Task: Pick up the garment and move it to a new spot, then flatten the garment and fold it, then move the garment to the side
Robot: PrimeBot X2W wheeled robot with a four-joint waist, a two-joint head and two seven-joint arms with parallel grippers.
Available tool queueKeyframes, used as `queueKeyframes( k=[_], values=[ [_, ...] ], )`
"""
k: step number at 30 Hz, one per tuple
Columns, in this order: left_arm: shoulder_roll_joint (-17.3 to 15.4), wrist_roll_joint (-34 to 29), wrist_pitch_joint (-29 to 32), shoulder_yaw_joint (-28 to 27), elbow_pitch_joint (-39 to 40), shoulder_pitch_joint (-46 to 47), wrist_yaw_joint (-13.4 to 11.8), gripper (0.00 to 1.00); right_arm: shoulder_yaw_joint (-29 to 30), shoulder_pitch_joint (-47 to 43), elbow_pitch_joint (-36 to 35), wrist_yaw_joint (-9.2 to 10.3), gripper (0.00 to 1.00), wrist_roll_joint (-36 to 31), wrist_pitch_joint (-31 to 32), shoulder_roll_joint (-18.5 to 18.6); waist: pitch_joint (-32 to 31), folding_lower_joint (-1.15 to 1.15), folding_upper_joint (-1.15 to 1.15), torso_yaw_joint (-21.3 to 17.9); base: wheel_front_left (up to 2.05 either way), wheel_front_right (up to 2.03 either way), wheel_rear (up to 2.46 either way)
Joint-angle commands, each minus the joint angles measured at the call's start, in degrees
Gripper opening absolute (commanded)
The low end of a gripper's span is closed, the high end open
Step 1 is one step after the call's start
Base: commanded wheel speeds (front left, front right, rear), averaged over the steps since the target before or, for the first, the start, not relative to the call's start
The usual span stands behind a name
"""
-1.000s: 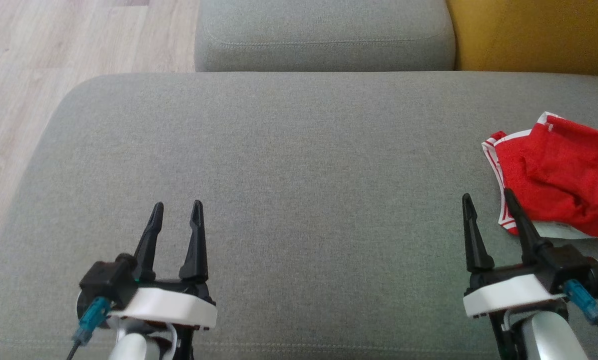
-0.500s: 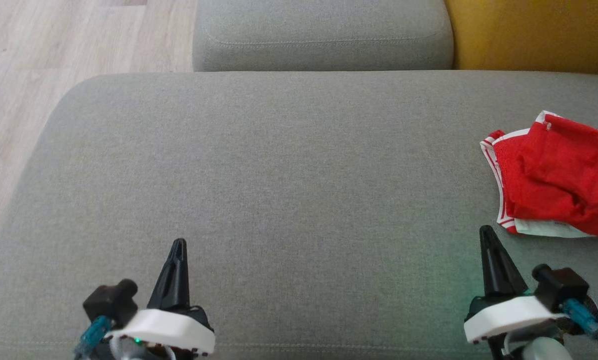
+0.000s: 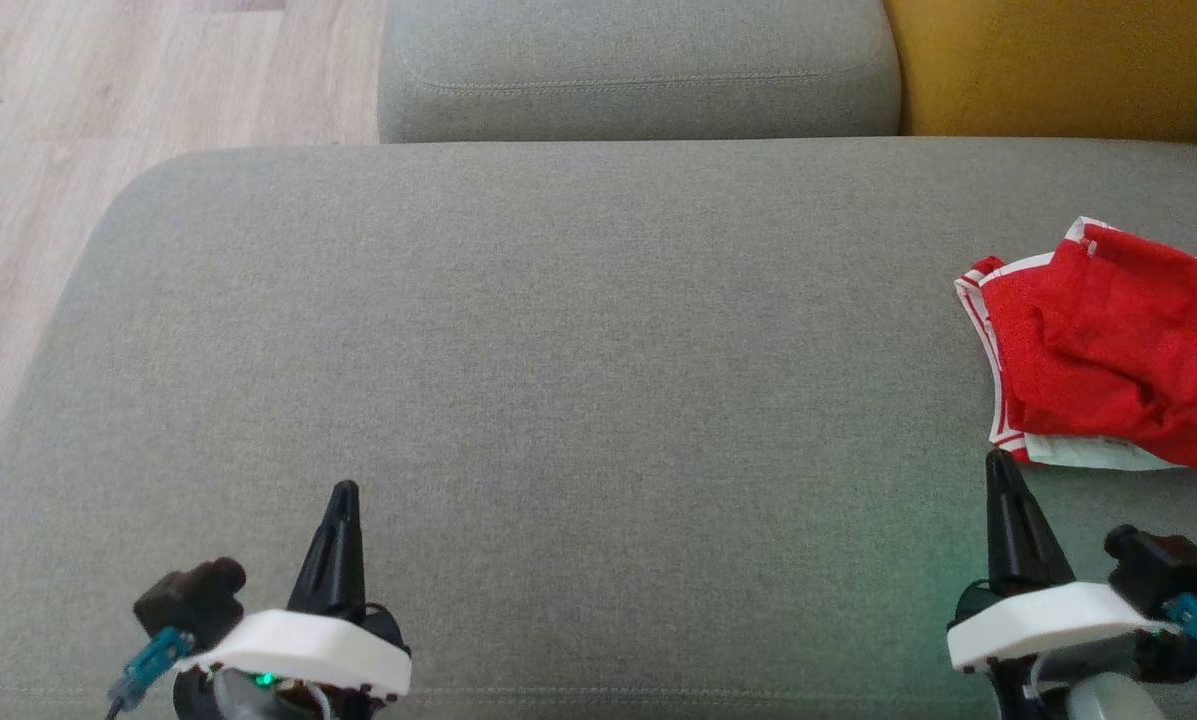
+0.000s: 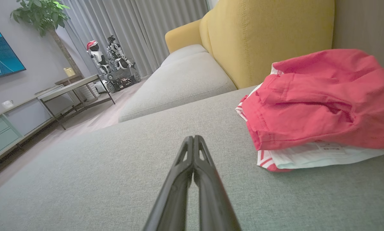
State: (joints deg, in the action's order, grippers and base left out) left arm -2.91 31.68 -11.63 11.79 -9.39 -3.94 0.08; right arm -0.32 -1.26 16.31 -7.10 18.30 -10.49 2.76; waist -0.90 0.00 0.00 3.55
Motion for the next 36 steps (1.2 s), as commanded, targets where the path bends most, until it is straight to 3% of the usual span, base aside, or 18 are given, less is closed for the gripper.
queueKeyframes(
  k=[1,36],
  values=[
    [-0.7,1.6,0.2,-1.3,1.6,3.3,0.6,0.00,0.3,3.1,-2.0,-0.08,0.00,2.0,0.5,0.1,0.0,0.00,0.00,0.0,0.00,0.00,0.00],
    [-1.4,23.3,5.4,-5.9,-0.5,5.6,3.0,0.00,2.6,4.6,-2.1,-0.18,0.00,27.1,6.3,0.1,0.4,0.00,0.00,-1.3,0.00,0.00,0.00]
  ],
)
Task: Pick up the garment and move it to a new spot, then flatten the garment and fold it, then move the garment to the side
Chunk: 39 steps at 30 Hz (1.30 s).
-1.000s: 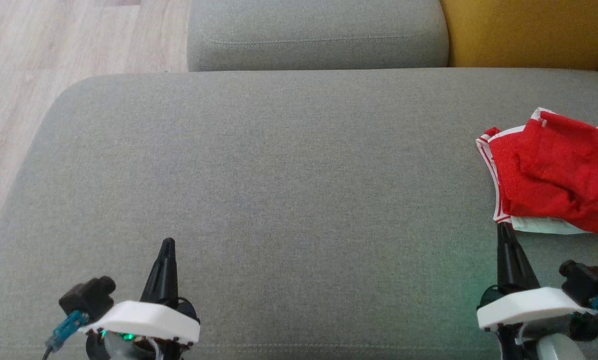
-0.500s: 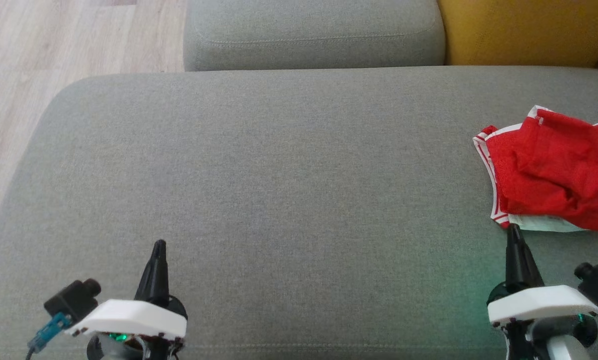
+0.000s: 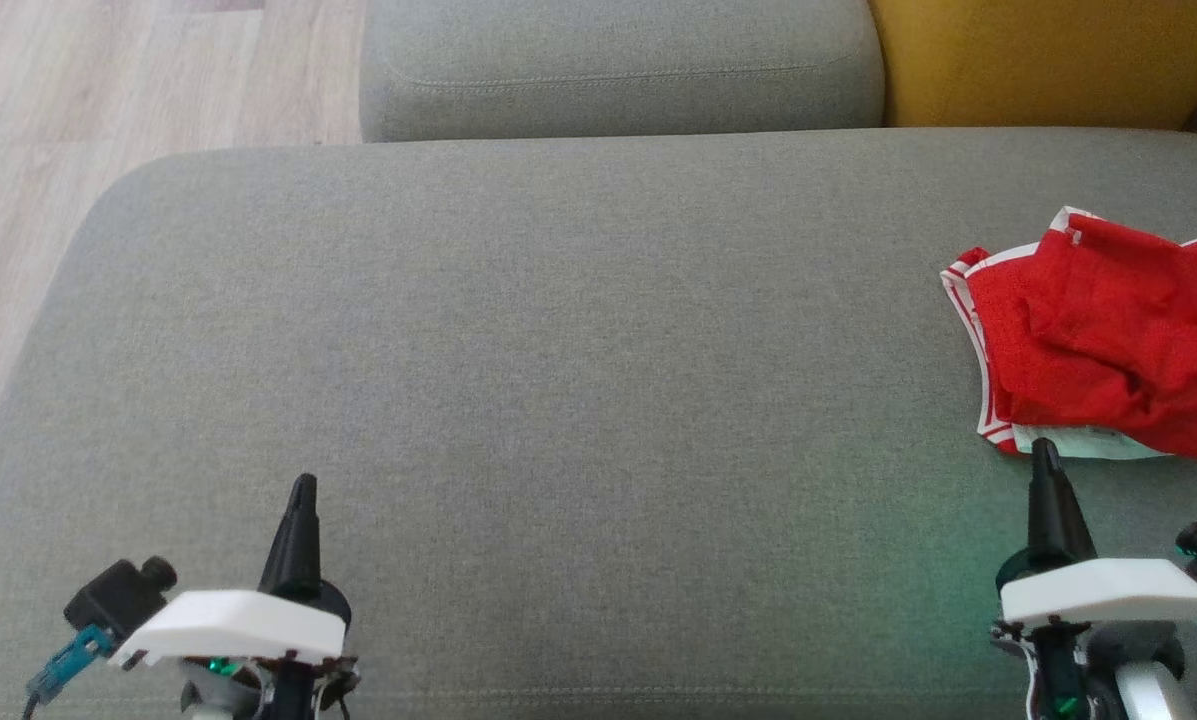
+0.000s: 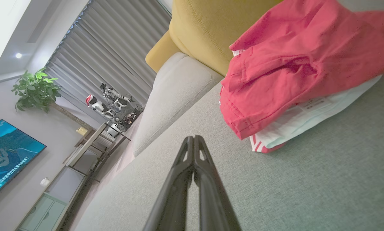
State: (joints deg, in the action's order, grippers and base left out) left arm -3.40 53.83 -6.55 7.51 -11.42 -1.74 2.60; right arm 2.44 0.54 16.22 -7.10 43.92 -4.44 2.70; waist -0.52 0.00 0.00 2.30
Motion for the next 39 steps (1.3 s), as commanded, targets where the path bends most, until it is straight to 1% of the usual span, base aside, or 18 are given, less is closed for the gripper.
queueKeyframes(
  k=[1,8,39],
  values=[
    [-0.9,1.7,0.5,-1.8,1.5,3.5,0.5,0.00,-0.1,2.9,-2.0,-0.19,0.00,2.2,0.4,0.2,0.0,0.00,0.00,-0.1,0.00,0.00,0.00],
    [-1.0,5.4,1.4,-2.6,1.1,3.9,0.9,0.00,0.3,3.1,-2.0,-0.21,0.00,6.4,1.4,0.2,0.1,0.00,0.00,-0.3,0.00,0.00,0.00],
    [-1.1,24.6,6.8,-7.6,-0.9,6.0,3.1,0.00,2.4,4.5,-2.1,-0.30,0.00,29.4,6.6,0.2,0.4,0.00,0.00,-1.4,0.00,0.00,0.00]
  ],
)
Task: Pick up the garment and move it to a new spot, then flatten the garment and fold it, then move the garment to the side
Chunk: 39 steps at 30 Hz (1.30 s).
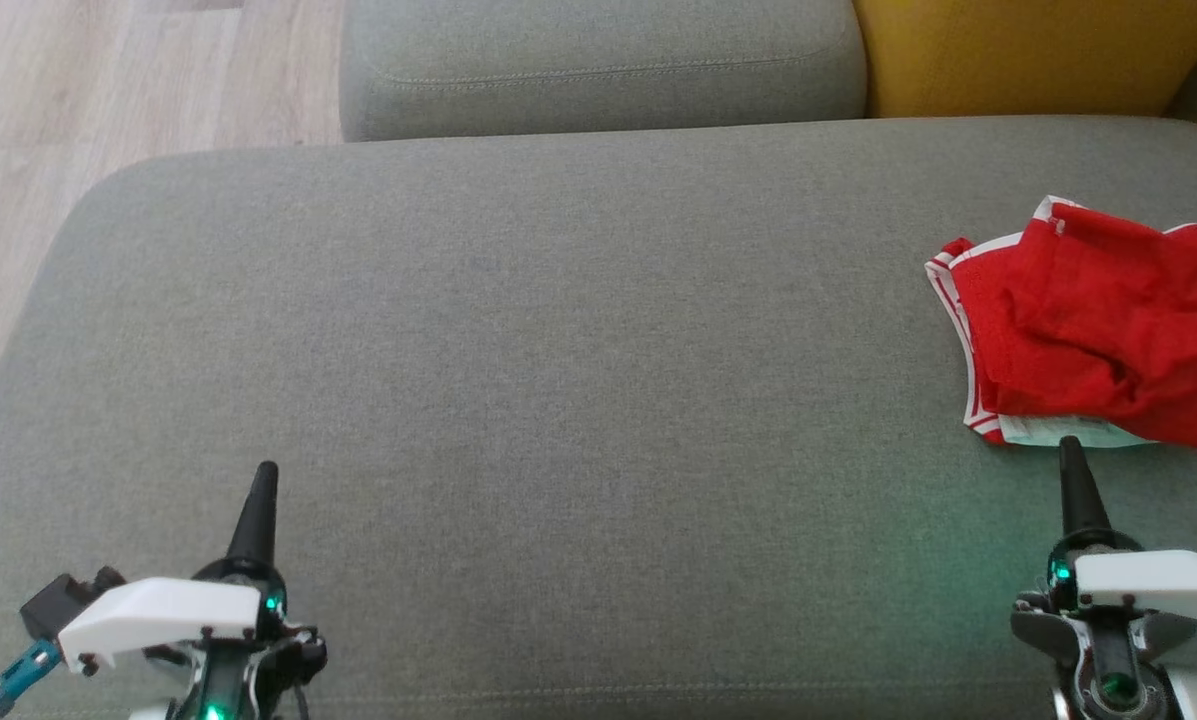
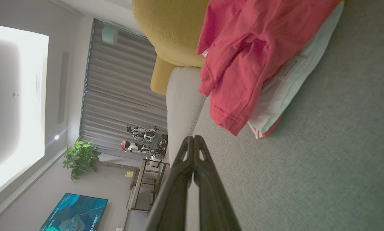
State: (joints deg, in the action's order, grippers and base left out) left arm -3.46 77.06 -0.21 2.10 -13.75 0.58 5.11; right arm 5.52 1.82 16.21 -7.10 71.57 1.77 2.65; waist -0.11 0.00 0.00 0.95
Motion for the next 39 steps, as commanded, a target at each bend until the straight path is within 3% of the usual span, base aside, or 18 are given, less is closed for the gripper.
queueKeyframes(
  k=[1,27,39],
  values=[
    [-1.1,1.9,0.6,-2.3,1.4,3.7,0.7,0.00,-0.6,3.3,-2.1,-0.31,0.00,2.5,0.6,0.2,0.0,0.00,0.00,-0.1,0.00,0.00,0.00],
    [-1.0,16.8,4.9,-6.4,-0.2,5.4,2.4,0.00,1.0,4.4,-2.2,-0.39,0.00,20.4,4.7,0.2,0.3,0.00,0.00,-0.9,0.00,0.00,0.00],
    [-0.8,16.7,5.2,-6.8,-0.2,5.5,2.4,0.00,1.0,4.4,-2.2,-0.39,0.00,20.6,4.7,0.2,0.3,0.00,0.00,-0.9,0.00,0.00,0.00]
  ],
)
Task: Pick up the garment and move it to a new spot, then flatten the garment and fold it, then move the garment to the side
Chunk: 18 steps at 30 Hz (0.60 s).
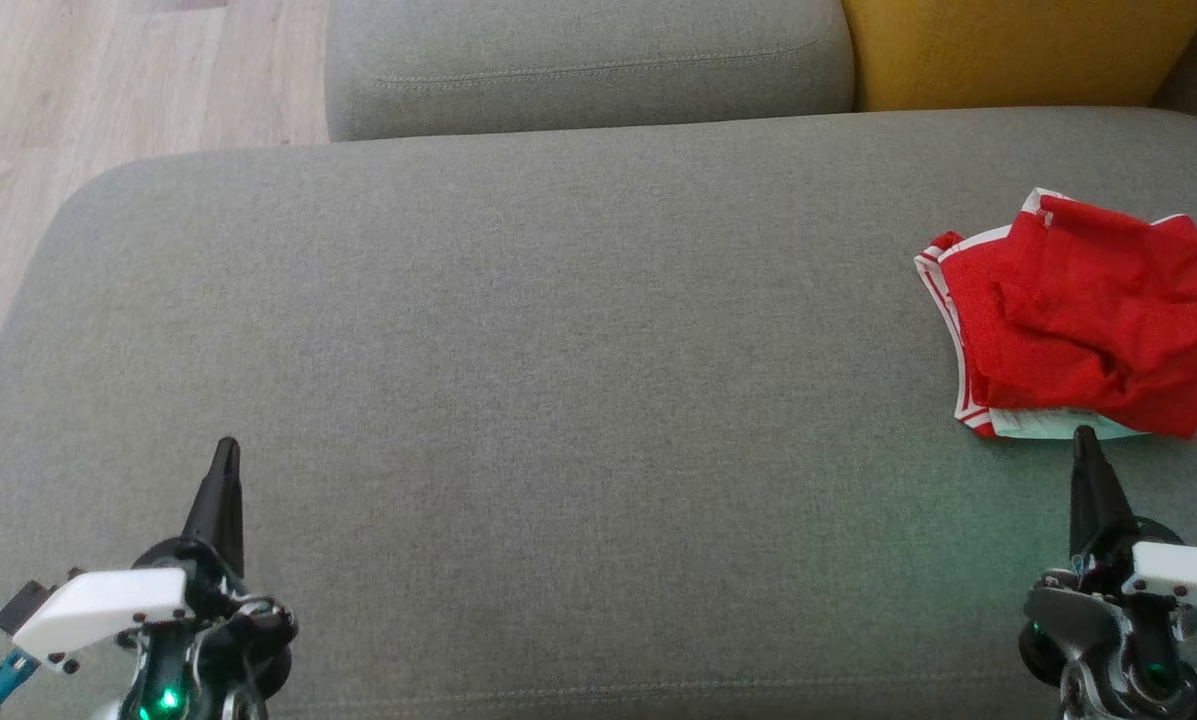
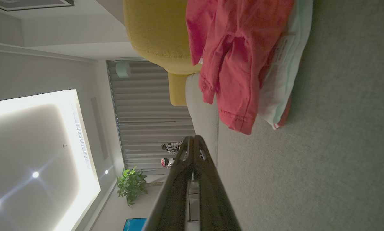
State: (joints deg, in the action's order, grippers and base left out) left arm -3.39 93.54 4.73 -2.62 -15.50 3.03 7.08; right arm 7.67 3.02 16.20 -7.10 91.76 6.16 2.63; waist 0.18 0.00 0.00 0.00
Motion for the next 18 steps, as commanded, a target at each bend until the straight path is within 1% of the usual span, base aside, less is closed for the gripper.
queueKeyframes(
  k=[1,18],
  values=[
    [-0.8,0.2,0.3,-2.1,1.5,3.0,0.4,0.00,-1.1,3.2,-2.2,-0.39,0.00,0.4,0.3,0.2,0.0,0.00,0.00,0.0,0.00,0.00,0.00],
    [-0.6,-0.1,0.6,-2.4,1.5,3.0,0.4,0.00,-1.1,3.2,-2.2,-0.39,0.00,0.4,0.3,0.2,0.0,0.00,0.00,0.0,0.00,0.00,0.00]
  ],
)
